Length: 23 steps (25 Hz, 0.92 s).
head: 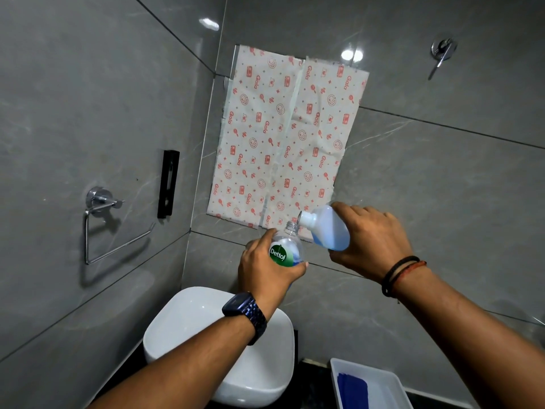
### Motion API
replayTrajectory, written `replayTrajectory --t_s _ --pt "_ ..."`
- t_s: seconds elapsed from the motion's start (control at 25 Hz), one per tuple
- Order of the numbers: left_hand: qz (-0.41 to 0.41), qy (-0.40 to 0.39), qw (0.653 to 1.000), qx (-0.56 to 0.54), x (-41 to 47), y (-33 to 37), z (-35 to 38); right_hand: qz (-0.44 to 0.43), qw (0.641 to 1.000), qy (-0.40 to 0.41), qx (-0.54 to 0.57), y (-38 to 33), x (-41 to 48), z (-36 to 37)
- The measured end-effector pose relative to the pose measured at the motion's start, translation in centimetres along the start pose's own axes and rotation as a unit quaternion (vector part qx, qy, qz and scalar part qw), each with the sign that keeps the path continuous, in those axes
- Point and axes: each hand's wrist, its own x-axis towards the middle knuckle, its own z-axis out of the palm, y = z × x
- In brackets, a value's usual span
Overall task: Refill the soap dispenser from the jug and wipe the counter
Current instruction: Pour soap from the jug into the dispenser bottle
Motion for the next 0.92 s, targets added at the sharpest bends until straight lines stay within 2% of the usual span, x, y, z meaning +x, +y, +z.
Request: replayTrajectory --t_s 0.92 --pt "-0.007 -0.001 1.000 0.006 0.12 -0.23 0.18 -0.023 0.998 -0.001 -0.051 0.24 0.76 -0.02"
